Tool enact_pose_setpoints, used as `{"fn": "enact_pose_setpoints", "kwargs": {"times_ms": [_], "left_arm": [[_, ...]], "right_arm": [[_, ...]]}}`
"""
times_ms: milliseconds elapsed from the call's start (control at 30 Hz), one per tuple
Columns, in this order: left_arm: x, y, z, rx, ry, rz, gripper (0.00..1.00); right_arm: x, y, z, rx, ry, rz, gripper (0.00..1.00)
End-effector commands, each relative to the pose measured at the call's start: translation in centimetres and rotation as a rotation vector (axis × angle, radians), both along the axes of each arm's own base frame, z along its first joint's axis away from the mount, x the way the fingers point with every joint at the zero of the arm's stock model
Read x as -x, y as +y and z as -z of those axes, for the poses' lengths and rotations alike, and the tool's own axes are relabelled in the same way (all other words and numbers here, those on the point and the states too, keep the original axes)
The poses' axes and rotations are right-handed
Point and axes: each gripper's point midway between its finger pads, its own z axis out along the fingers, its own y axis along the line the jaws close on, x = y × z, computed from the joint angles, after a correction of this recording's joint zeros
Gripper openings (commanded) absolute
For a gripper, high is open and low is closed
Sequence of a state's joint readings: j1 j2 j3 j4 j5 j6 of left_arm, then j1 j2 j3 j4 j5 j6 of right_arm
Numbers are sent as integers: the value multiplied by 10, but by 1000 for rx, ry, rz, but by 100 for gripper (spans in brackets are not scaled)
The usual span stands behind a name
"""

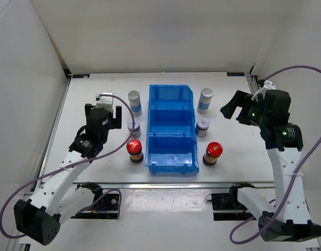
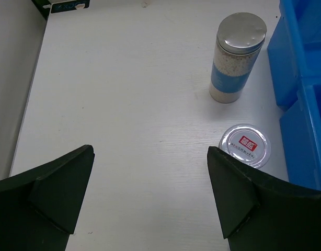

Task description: Organize the condiment bottles

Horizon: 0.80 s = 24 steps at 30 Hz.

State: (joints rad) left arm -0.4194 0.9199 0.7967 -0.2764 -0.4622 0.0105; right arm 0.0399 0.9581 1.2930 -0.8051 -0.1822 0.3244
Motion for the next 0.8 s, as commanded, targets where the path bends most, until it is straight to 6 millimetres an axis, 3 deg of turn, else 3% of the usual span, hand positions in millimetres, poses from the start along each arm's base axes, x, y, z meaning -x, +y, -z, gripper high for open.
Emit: {"fn": "enact_pose_setpoints", "kwargs": {"times_ms": [0, 67, 167, 267, 333, 500, 533, 600, 767], "left_arm": [[3, 0, -4, -4, -19, 7, 100], [7, 5, -12, 13, -54, -16, 100], [12, 15, -19, 35, -100, -68, 100], [20, 30, -21, 78, -136, -164, 100], [24, 32, -25, 88, -153, -164, 100], [29, 27, -26, 123, -177, -147, 100], [29, 27, -26, 132, -178, -149, 100], [30, 25, -26, 151, -182, -154, 100], [25, 9, -27, 185, -130, -111, 100]], "right_arm": [[19, -7, -12, 33, -62, 18, 100], [19, -12, -13, 48, -69, 62, 100], [14, -11, 1, 7, 5, 99, 100], [15, 26, 10, -41, 58, -146, 100], [16, 38, 18, -67, 87, -215, 100], [18, 34, 45, -30, 162, -183, 100], [20, 24, 63, 24, 228, -113, 100], [25, 19, 78, 65, 279, -53, 100], [42, 23, 121, 161, 383, 7, 100]]}}
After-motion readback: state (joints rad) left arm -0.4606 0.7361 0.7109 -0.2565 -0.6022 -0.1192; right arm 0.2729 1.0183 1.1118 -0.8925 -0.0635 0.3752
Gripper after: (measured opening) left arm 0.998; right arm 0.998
